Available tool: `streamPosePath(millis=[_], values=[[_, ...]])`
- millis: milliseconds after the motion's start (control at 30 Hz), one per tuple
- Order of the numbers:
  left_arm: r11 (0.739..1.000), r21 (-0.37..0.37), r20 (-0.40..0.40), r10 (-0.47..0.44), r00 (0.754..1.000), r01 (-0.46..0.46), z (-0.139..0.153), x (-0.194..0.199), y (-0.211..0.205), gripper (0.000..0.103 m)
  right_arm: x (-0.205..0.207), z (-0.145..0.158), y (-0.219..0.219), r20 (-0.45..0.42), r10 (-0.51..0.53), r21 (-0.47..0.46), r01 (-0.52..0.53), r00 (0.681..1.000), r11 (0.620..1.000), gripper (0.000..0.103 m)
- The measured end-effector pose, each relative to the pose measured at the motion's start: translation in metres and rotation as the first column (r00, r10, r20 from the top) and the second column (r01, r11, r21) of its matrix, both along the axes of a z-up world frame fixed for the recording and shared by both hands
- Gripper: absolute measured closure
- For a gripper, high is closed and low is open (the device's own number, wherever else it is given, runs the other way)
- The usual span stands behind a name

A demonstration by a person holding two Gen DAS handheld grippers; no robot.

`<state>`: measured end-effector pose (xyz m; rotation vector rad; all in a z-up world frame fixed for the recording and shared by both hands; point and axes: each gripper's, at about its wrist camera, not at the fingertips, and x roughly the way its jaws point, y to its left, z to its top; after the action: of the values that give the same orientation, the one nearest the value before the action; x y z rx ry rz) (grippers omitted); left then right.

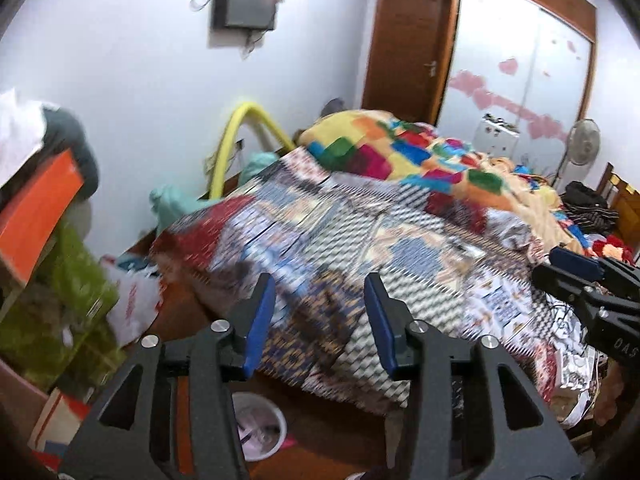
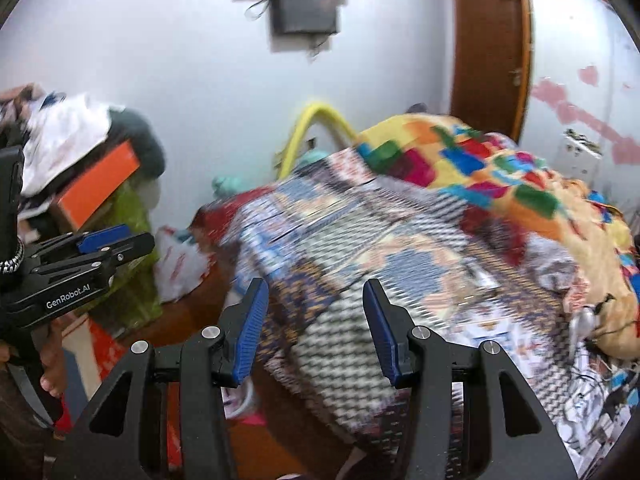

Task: Collect trash
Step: 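Move both tools back over the items on the quilt, then grasp the white ointment tube with the right tool while the left tool grasps the white earphone cable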

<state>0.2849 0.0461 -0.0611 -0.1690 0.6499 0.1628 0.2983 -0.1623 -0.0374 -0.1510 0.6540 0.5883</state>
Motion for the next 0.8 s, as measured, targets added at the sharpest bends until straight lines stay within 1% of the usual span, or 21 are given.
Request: streamPosePath(millis=[167, 333, 433, 567, 667, 800], values=[[0.997, -0.009, 0.012, -0.075, 0.997, 0.075, 0.004, 0.048, -0.041, 0.056, 0.022, 0.012, -0.049, 0.046, -0.095, 0.016, 0.094, 0.994, 0.995, 0.057], [0.99, -0.008, 0.002, -0.139, 0.99, 0.139, -0.004, 0.096, -0.082, 0.056, 0.053, 0.006, -0.091, 0.061, -0.179, -0.007, 0.179, 0.982, 0.984, 0.057], [0.985, -0.009, -0.015, -0.174, 0.985, 0.174, -0.015, 0.127, -0.105, 0.056, 0.074, -0.005, -0.116, 0.034, -0.223, -0.017, 0.223, 0.974, 0.975, 0.057], [0.977, -0.006, -0.043, -0.212, 0.976, 0.212, -0.035, 0.16, -0.128, 0.056, 0.105, -0.028, -0.147, -0.036, -0.262, -0.025, 0.262, 0.964, 0.965, 0.057], [0.971, -0.01, -0.07, -0.24, 0.968, 0.24, -0.057, 0.188, -0.144, 0.056, 0.124, -0.044, -0.158, -0.078, -0.274, -0.026, 0.273, 0.959, 0.962, 0.057], [0.967, -0.022, -0.099, -0.255, 0.962, 0.254, -0.081, 0.217, -0.153, 0.056, 0.155, -0.067, -0.163, -0.125, -0.272, -0.032, 0.27, 0.954, 0.962, 0.057]])
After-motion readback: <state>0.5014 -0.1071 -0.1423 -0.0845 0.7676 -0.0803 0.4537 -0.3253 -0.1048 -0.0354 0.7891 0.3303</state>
